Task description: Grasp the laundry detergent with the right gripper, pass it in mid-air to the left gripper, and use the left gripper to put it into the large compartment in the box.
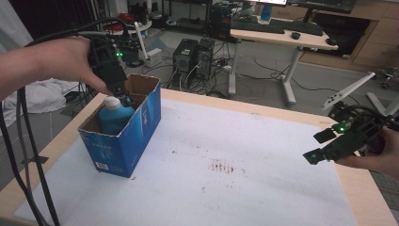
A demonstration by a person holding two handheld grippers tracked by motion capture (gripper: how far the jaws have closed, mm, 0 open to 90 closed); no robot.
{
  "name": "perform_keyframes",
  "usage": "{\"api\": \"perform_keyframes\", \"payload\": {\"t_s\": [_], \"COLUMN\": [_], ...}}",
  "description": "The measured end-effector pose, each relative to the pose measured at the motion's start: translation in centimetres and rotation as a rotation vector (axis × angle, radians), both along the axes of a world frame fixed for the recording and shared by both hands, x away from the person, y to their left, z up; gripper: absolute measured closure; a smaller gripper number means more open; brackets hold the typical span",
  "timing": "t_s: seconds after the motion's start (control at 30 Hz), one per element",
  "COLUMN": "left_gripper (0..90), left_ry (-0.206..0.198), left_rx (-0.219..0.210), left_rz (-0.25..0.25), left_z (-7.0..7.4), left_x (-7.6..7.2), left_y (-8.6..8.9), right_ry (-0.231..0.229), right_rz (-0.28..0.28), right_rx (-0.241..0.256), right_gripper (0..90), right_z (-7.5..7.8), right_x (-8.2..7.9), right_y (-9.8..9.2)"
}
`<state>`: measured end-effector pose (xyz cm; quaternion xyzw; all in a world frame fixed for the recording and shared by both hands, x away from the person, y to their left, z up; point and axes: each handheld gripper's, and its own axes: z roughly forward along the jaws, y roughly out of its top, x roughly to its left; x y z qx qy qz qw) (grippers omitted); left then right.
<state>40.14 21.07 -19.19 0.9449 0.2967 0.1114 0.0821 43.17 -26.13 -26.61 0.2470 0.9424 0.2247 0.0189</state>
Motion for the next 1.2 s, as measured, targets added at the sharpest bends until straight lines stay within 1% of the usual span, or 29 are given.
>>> {"api": "perform_keyframes", "payload": {"t_s": [0.13, 0.17, 0.27, 0.3, 0.33, 0.47, 0.57, 0.77, 0.9, 1.0, 1.2], "left_gripper": [19.4, 19.4, 19.4, 19.4, 19.4, 19.4, 19.4, 19.4, 19.4, 19.4, 19.5], "left_ry": [0.010, 0.015, 0.025, 0.029, 0.027, 0.040, 0.042, 0.058, 0.063, 0.067, 0.077], "left_rx": [-0.013, -0.005, -0.012, -0.006, -0.015, -0.022, -0.029, -0.023, -0.025, -0.029, -0.024], "left_rz": [-0.052, -0.070, -0.105, -0.122, -0.128, -0.168, -0.202, -0.264, -0.295, -0.310, -0.332], "left_z": [0.1, 0.1, -0.3, -0.4, -0.6, -1.1, -1.4, -2.3, -2.7, -3.0, -3.5], "left_x": [0.3, 0.3, 0.5, 0.6, 0.6, 0.9, 1.0, 1.4, 1.6, 1.6, 1.8], "left_y": [-1.8, -2.2, -3.7, -4.2, -4.7, -6.5, -7.7, -10.0, -11.2, -12.0, -13.0], "right_ry": [0.001, 0.003, 0.003, 0.004, 0.002, 0.005, 0.002, 0.001, 0.000, -0.002, -0.003], "right_rz": [-0.014, -0.016, -0.023, -0.021, -0.024, -0.033, -0.035, -0.029, -0.018, -0.013, -0.013], "right_rx": [0.004, 0.009, 0.013, 0.015, 0.018, 0.017, 0.020, 0.021, 0.023, 0.019, 0.020], "right_gripper": [13.2, 13.2, 13.2, 13.2, 13.2, 13.2, 13.2, 13.2, 13.2, 13.2, 13.2], "right_z": [0.1, 0.1, 0.3, 0.3, 0.4, 0.5, 0.6, 0.9, 1.1, 1.1, 1.1], "right_x": [-0.2, -0.3, -0.4, -0.4, -0.4, -0.6, -0.8, -1.3, -1.6, -1.7, -1.7], "right_y": [-0.1, 0.0, 0.1, 0.1, 0.1, 0.2, 0.4, 0.7, 1.1, 1.4, 1.1]}}
